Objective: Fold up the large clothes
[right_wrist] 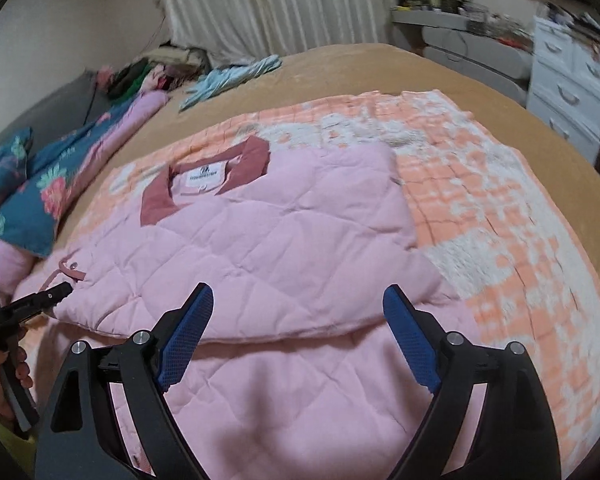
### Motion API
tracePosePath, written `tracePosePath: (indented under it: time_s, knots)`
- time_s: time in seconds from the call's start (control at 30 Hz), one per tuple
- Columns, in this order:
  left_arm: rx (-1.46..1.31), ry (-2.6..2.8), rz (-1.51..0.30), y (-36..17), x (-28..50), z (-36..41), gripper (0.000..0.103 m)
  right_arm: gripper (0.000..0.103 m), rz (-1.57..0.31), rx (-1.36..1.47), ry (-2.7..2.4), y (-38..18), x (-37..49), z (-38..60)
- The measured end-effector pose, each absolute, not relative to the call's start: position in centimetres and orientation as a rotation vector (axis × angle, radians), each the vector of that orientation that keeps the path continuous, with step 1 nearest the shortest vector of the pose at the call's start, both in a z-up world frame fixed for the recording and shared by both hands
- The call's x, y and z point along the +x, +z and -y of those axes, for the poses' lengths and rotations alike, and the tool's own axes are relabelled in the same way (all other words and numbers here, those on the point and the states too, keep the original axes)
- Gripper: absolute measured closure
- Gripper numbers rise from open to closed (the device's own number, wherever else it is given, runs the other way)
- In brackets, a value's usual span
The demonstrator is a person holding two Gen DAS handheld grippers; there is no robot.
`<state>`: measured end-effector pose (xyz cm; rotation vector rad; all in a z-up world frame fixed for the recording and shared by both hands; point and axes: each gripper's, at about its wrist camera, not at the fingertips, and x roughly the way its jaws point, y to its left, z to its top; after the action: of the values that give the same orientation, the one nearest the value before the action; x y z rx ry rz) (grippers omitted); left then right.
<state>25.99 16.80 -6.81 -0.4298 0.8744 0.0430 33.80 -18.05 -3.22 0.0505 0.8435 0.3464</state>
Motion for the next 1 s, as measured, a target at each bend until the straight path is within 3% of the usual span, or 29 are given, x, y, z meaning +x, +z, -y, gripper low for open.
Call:
tracePosePath:
  time_s: [0.33, 0.7, 0.83, 0.9, 1.0]
  knots:
    - [-0.429, 0.044, -0.904, -9.0, 25.8, -16.7, 0.088, 0.015, -1.026, -0.033, 0.270, -9.2, 37.8, 16.1]
    - [-0.412, 0.075, -0.914, -8.8, 25.7, -16.4, 0.077, 0.011, -1.010, -0.016, 0.201, -10.3, 37.6, 15.6]
    - [-0.406, 0.098, -0.926, -8.1, 24.8, -16.2, 0.042, 0.004, -0.947, 0.093, 0.221, -8.8, 35.0, 16.4]
    - [-0.420, 0.094, -0.926, -7.7, 24.4, -16.2, 0.037, 0.004, -0.939, 0.139, 0.249, -8.4, 34.0, 16.5]
    - [-0.409, 0.091, -0.928, -6.8, 23.6, -15.8, 0.021, 0.004, -0.923, 0.151, 0.266, -7.4, 32.3, 16.4]
